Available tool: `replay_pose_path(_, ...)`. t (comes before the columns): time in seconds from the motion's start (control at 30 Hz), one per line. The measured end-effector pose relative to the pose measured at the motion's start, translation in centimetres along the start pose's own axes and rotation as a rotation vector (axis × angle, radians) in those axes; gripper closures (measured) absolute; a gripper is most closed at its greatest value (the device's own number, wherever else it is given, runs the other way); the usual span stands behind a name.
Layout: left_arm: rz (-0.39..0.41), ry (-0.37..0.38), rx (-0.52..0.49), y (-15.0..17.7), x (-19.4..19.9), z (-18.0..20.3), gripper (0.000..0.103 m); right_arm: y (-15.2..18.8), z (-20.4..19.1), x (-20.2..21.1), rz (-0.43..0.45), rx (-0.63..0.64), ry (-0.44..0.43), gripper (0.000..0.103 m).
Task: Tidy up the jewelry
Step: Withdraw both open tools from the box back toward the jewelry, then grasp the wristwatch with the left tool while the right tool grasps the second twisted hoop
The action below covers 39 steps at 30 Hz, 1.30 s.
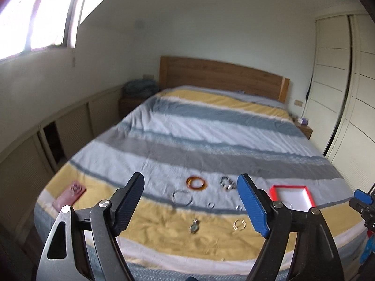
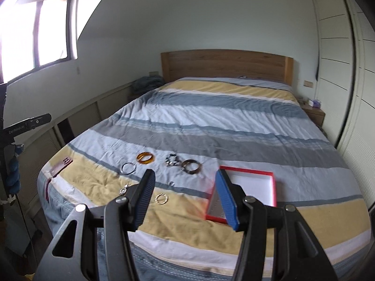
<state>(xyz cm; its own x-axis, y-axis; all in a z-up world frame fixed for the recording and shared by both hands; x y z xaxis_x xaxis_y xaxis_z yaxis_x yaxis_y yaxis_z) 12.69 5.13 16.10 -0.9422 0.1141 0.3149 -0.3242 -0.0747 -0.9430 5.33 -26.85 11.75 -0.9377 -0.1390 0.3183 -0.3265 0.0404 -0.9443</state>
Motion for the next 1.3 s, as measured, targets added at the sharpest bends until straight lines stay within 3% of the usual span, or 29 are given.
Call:
replay_pose_path(0.27,-0.168,-0.020,0.028,9.7,-5.9,-2.5,0.022,6.5,-3.3,-6.7,-0.151,0.011,-0.055,0.051)
replay_pose_path(0.63,-0.409,0.011,-0.019,22.2,-15.1,-0.7,0.023,15.9,-5.4,-16.7,-0.371,-0.003,-0.123,0.051)
replay_pose_path(0.93,-0.510,0.025,-0.064,26.9,-20.8,0.3,0.029,20.9,-5.4,-24.0,-0.488,-0.053,-0.148,0.051)
replay_pose_path(1.07,-0.553,0.031,-0.087,28.7,-22.3,0.6,0.038,22.1,-5.8,-26.2,-0.513,-0.064,-0.160,0.051)
replay_pose_path(1.3,-0.543,0.052,-0.085,28.8,-23.6,0.8,0.053,22.8,-6.5,-28.3,-0.527,-0.055,-0.158,0.051)
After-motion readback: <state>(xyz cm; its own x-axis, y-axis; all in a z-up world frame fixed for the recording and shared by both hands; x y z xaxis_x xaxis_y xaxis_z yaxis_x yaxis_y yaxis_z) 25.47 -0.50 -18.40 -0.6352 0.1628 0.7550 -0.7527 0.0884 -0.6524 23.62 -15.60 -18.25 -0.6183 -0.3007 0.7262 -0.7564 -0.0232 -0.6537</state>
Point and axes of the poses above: each gripper's, at about its wrist camera, not at the fingertips, and x roughly against the way its jaws point, z to its right, y to its underside, the point moved 9 cm from there along -x, roughly the way its jaws point, and after that the axes turned 13 degrees about z, right-handed, at the moved point
